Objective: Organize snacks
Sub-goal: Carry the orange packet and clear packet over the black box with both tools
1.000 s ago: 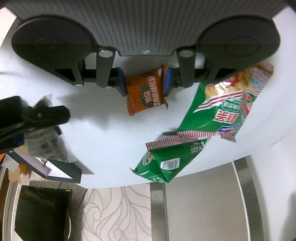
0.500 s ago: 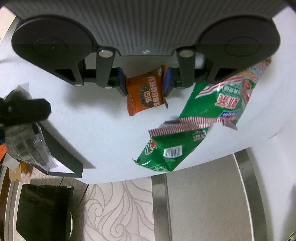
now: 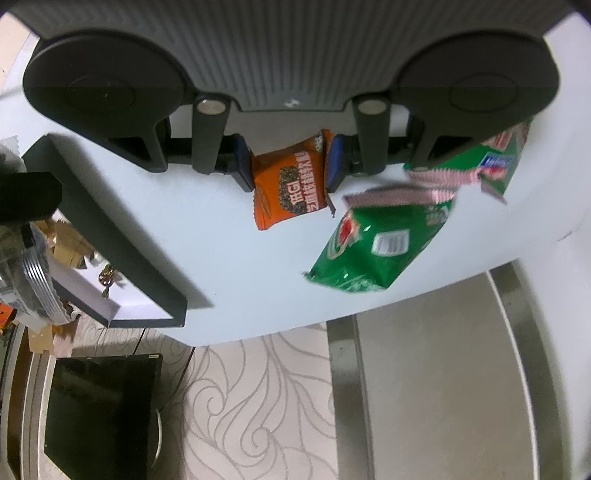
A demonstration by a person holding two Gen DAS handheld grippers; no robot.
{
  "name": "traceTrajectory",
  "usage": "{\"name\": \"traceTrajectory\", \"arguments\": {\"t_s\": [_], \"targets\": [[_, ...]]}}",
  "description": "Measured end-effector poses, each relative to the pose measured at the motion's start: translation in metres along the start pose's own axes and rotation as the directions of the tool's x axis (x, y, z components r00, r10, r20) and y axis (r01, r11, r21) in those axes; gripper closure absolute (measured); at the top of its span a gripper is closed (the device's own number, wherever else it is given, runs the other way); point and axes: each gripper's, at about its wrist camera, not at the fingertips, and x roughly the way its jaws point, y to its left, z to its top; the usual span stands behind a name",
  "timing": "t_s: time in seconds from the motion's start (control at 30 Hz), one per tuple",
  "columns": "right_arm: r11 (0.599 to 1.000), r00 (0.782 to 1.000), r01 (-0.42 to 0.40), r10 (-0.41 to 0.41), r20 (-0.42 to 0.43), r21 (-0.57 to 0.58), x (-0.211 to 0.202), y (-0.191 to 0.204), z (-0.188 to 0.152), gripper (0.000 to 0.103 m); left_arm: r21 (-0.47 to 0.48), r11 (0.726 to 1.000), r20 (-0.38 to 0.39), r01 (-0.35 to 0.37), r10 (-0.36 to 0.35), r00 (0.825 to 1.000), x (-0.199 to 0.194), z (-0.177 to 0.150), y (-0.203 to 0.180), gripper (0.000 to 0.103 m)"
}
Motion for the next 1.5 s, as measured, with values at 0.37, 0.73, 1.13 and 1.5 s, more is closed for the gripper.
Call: {"name": "traceTrajectory", "arguments": {"t_s": [0.37, 0.73, 1.13, 1.5], "targets": [[0.998, 0.998, 0.036, -0.038, 0.041, 0.042, -0.025, -0.035, 0.002, 0.029, 0.039, 0.998, 0.031, 0.039, -0.040, 0.999, 0.008, 0.026, -0.032, 0.059], [0.990, 0.992, 0.101, -0.108, 0.064, 0.102, -0.048, -0.079, -0.005, 0.029, 0.080, 0.993, 0.057, 0.088, -0.093, 0.994, 0.017, 0.046, -0.074, 0.059], [0.980, 0.986, 0.150, -0.157, 0.052, 0.131, -0.057, -0.125, -0.010, 0.029, 0.113, 0.985, 0.077, 0.129, -0.138, 0.987, 0.039, 0.070, -0.120, 0.059], [0.978, 0.985, 0.165, -0.169, 0.025, 0.129, -0.056, -0.150, -0.016, 0.029, 0.145, 0.977, 0.073, 0.156, -0.168, 0.983, 0.063, 0.085, -0.156, 0.058]]}}
